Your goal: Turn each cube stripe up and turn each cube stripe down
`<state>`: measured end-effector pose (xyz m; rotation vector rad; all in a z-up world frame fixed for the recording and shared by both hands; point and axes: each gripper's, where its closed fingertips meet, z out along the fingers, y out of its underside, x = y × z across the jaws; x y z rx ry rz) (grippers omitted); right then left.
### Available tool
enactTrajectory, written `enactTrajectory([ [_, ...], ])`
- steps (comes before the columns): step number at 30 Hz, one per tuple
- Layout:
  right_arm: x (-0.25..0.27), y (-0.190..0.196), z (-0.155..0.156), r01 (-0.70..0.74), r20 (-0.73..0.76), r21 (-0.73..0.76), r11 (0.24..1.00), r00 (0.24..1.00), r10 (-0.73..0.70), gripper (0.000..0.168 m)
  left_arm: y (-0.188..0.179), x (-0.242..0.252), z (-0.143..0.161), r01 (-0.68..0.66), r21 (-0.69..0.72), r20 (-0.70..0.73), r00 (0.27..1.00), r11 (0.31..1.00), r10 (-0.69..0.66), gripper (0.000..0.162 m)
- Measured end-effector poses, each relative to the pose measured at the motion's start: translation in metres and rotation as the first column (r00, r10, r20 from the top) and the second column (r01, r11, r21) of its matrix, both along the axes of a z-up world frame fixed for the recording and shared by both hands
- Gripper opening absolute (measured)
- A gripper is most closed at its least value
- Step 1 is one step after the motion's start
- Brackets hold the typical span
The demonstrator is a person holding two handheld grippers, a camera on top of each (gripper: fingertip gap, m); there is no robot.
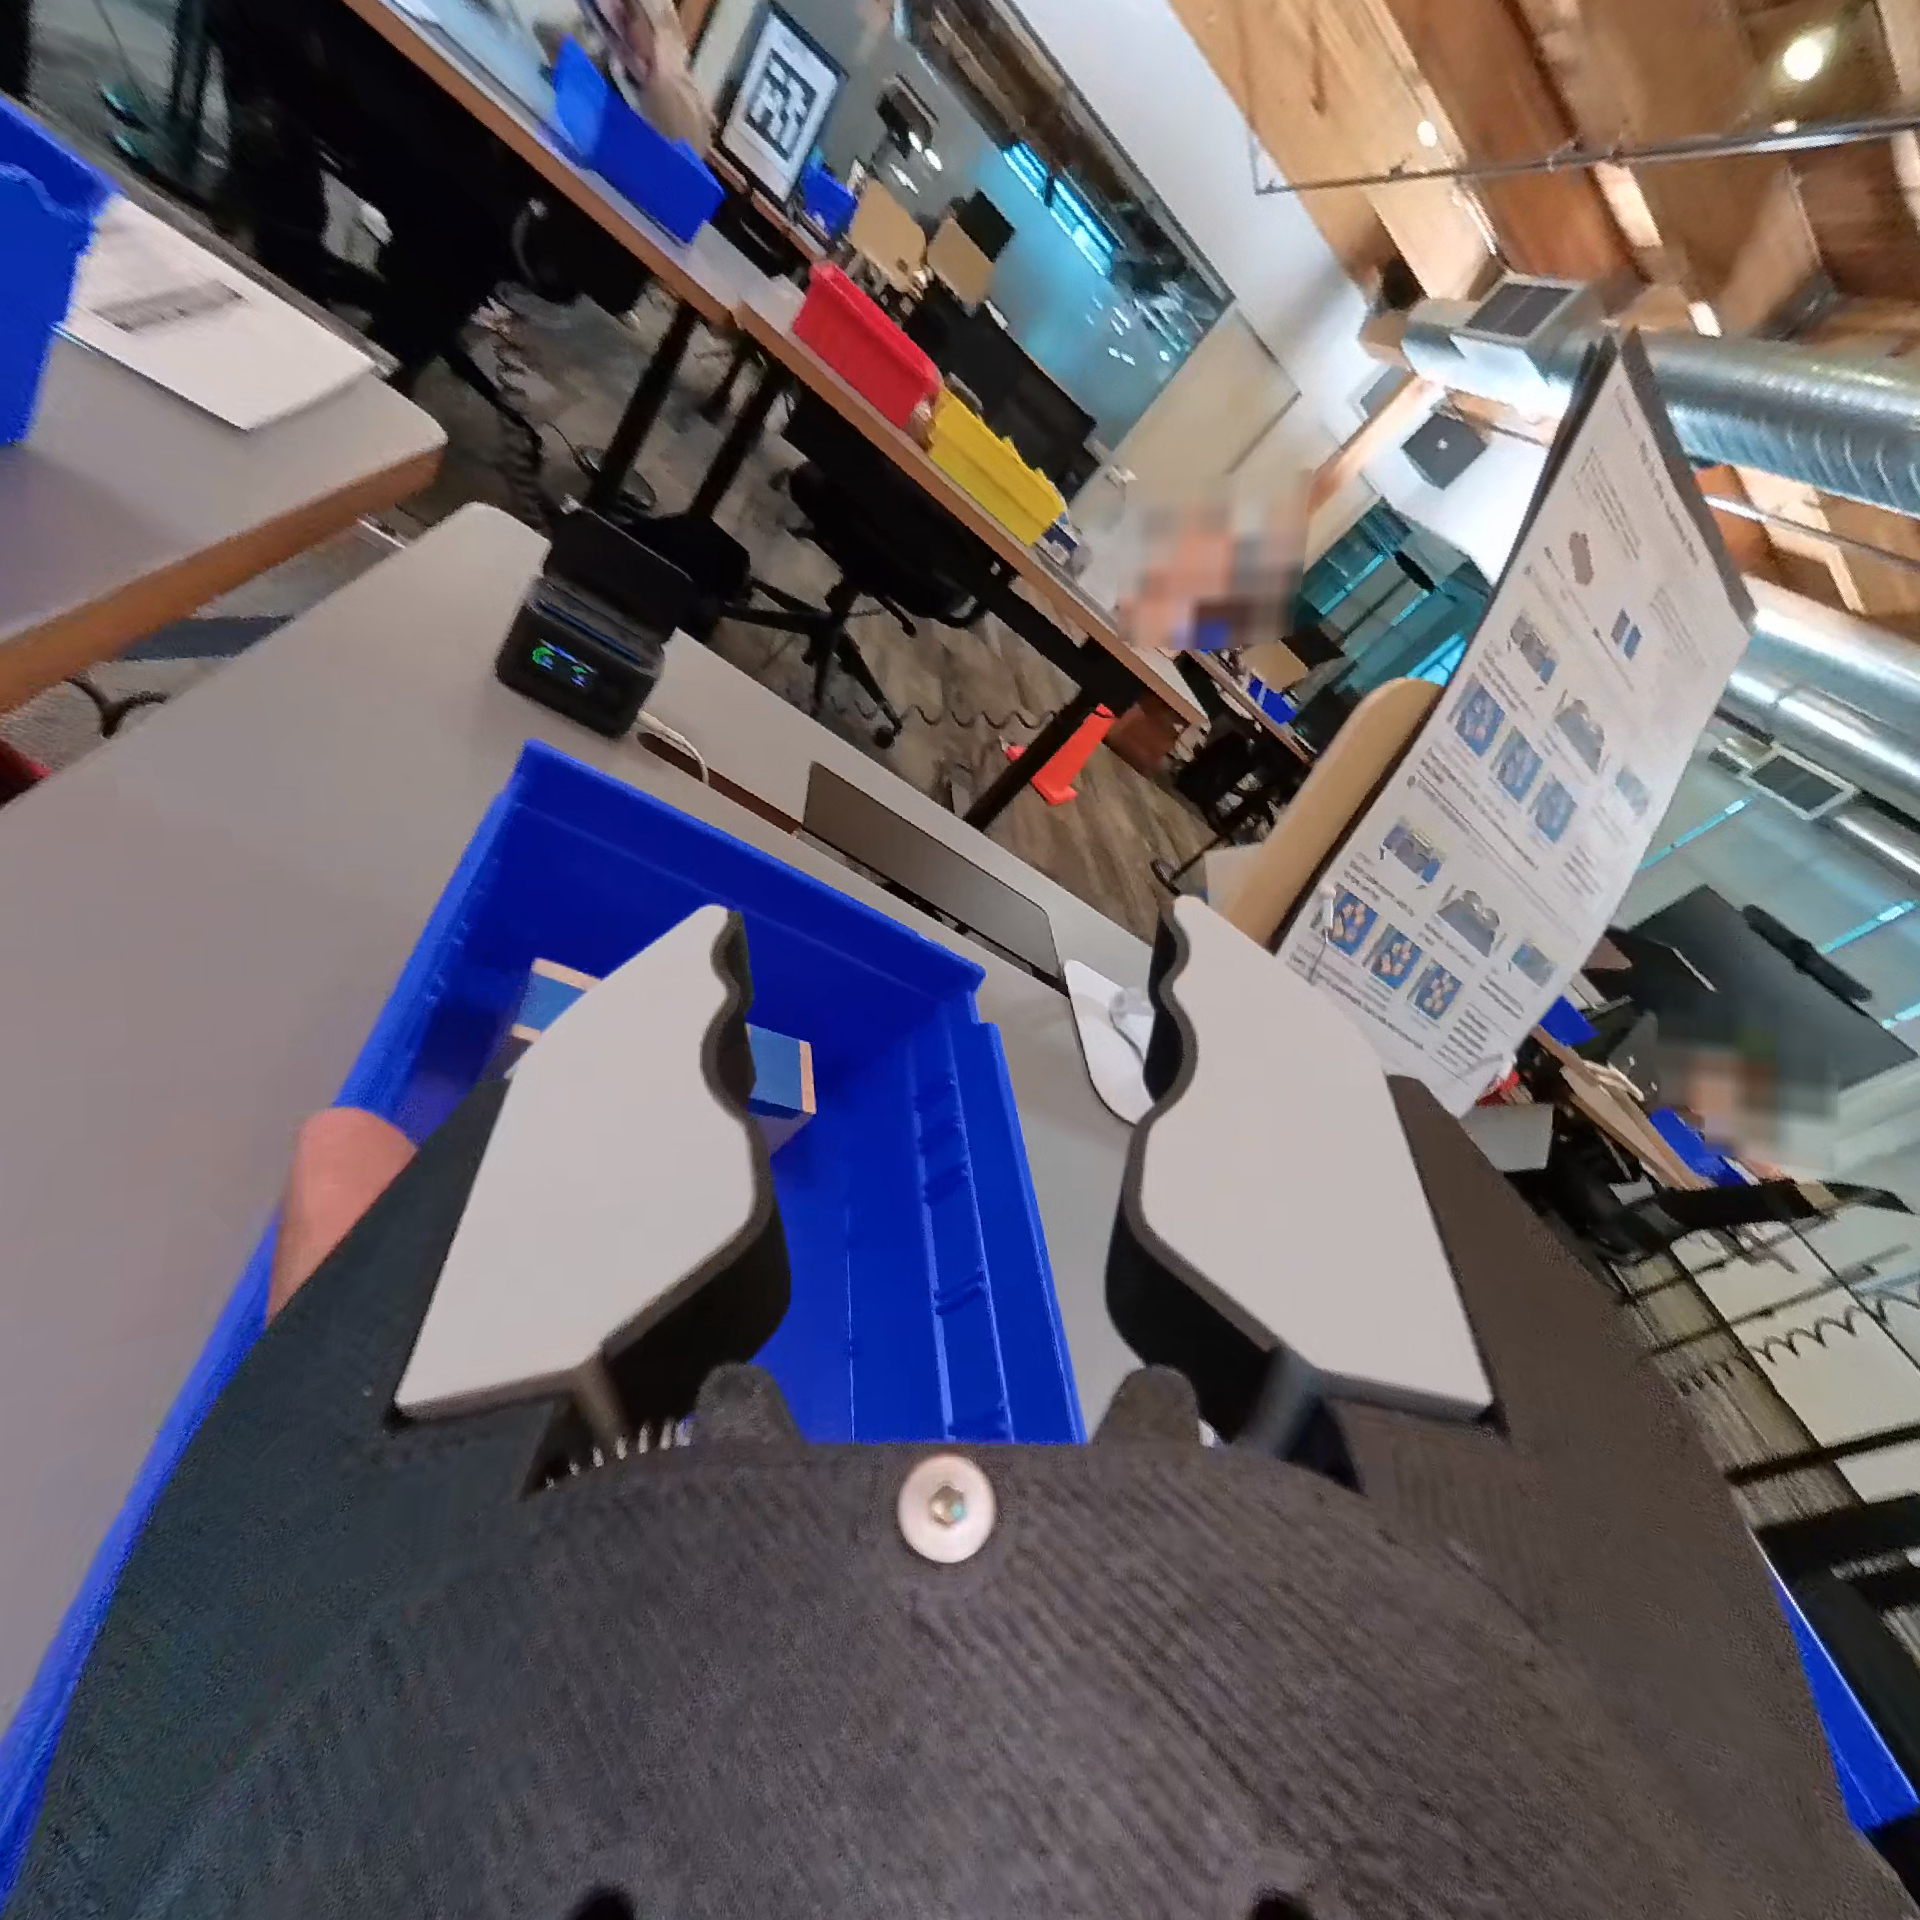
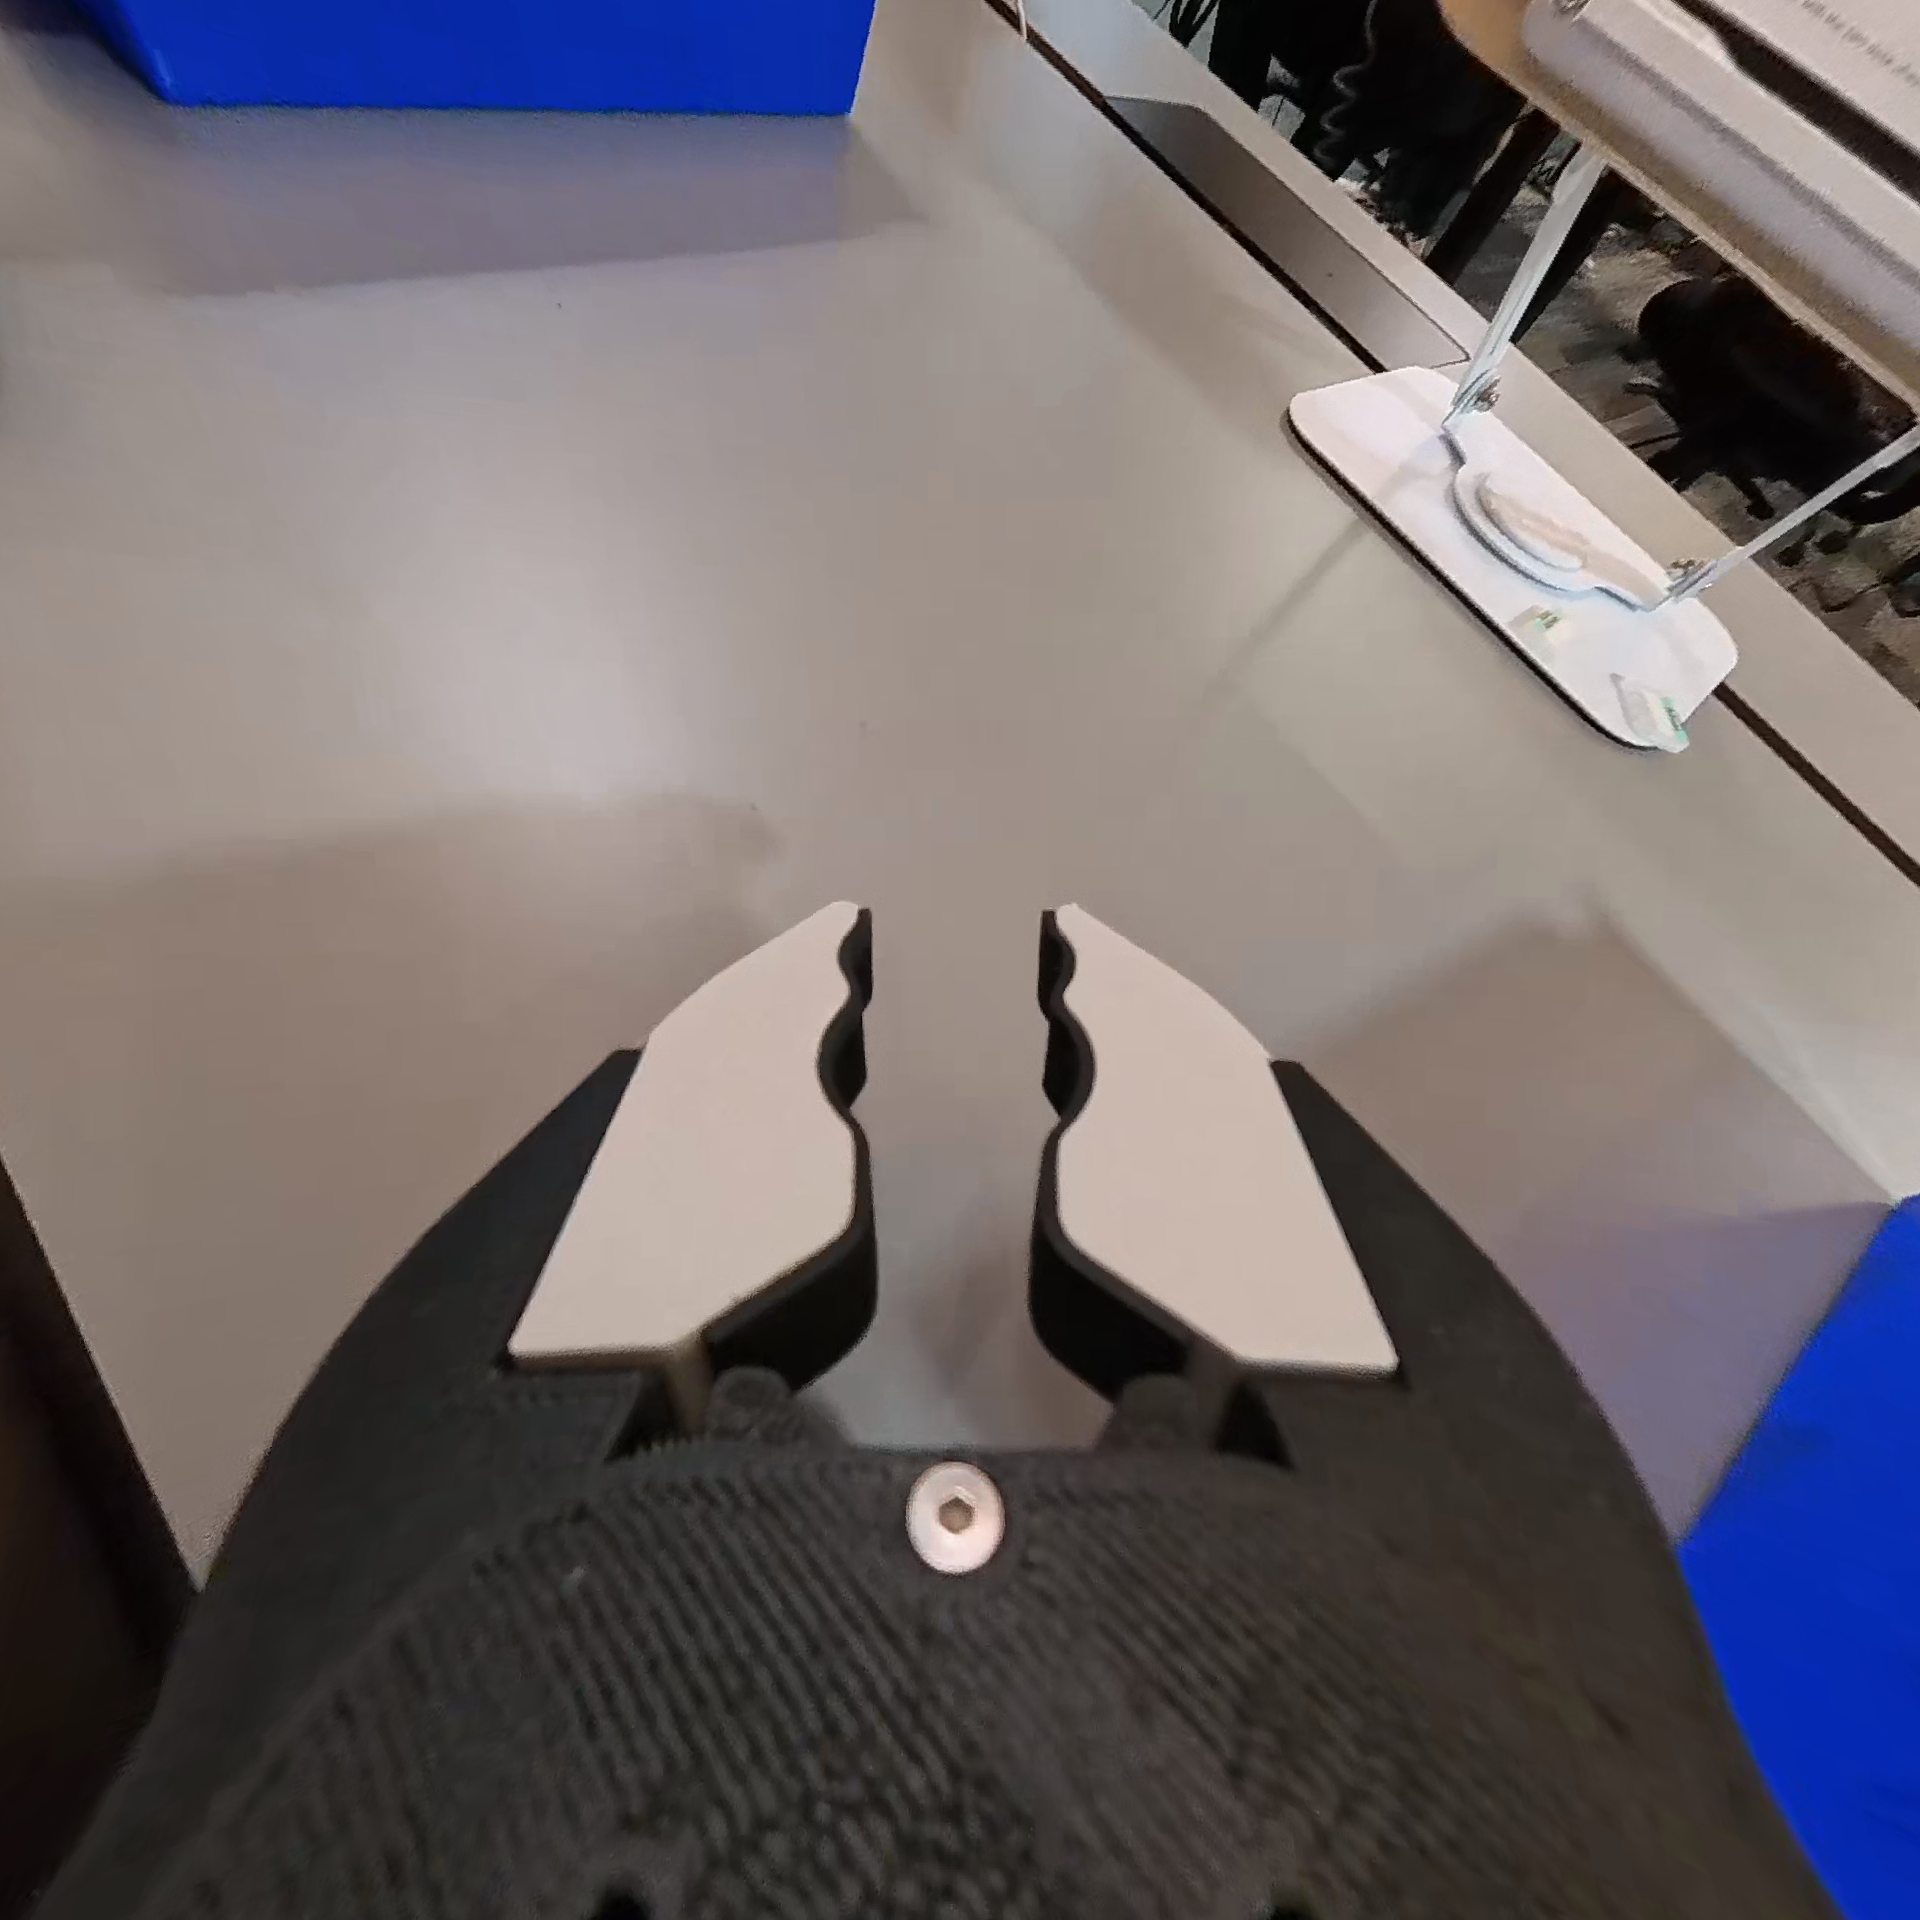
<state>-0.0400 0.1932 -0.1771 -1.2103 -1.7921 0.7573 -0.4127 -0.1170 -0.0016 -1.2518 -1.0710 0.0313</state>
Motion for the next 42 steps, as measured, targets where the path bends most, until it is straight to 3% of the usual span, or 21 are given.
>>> enactTrajectory([
  [4, 0.000, 0.000, 0.002, 0.002, -0.009, -0.004, 1.000, 1.000, -0.002, 0.031, 0.022, 0.011, -0.016, 0.131, -0.078, 0.022, 0.991, 0.988, -0.130, 0.066],
  [7, 0.001, 0.001, 0.003, 0.002, -0.010, -0.011, 1.000, 1.000, -0.002, 0.031, 0.039, 0.021, -0.047, 0.254, -0.207, 0.104, 0.966, 0.945, -0.237, 0.066],
  [12, 0.001, 0.001, 0.001, 0.000, -0.002, -0.003, 1.000, 1.000, 0.000, 0.030, 0.032, 0.008, -0.103, 0.194, -0.506, 0.170, 0.978, 0.840, -0.123, 0.067],
  [17, 0.002, -0.001, 0.002, -0.008, -0.003, 0.006, 1.000, 1.000, 0.008, 0.029, 0.025, 0.019, -0.137, 0.282, -0.665, 0.262, 0.955, 0.691, -0.138, 0.068],
  [20, 0.002, -0.002, 0.000, -0.013, 0.003, 0.013, 1.000, 1.000, 0.013, 0.029, 0.008, 0.016, -0.147, 0.248, -0.762, 0.260, 0.963, 0.599, -0.068, 0.068],
  [23, 0.002, -0.004, 0.000, -0.019, 0.004, 0.017, 1.000, 1.000, 0.019, 0.029, 0.001, 0.019, -0.158, 0.275, -0.792, 0.296, 0.954, 0.546, -0.050, 0.059],
  [30, 0.002, -0.006, -0.001, -0.029, 0.007, 0.025, 0.999, 1.000, 0.029, 0.030, -0.019, 0.013, -0.184, 0.245, -0.887, 0.295, 0.953, 0.391, 0.073, 0.062],
  [36, 0.002, -0.007, -0.002, -0.032, 0.011, 0.030, 0.999, 0.999, 0.032, 0.030, -0.021, 0.015, -0.186, 0.244, -0.902, 0.292, 0.953, 0.357, 0.087, 0.063],
  [42, 0.002, -0.008, -0.004, -0.036, 0.016, 0.037, 0.999, 0.999, 0.035, 0.030, -0.012, 0.022, -0.184, 0.279, -0.883, 0.317, 0.948, 0.377, 0.040, 0.059],
])
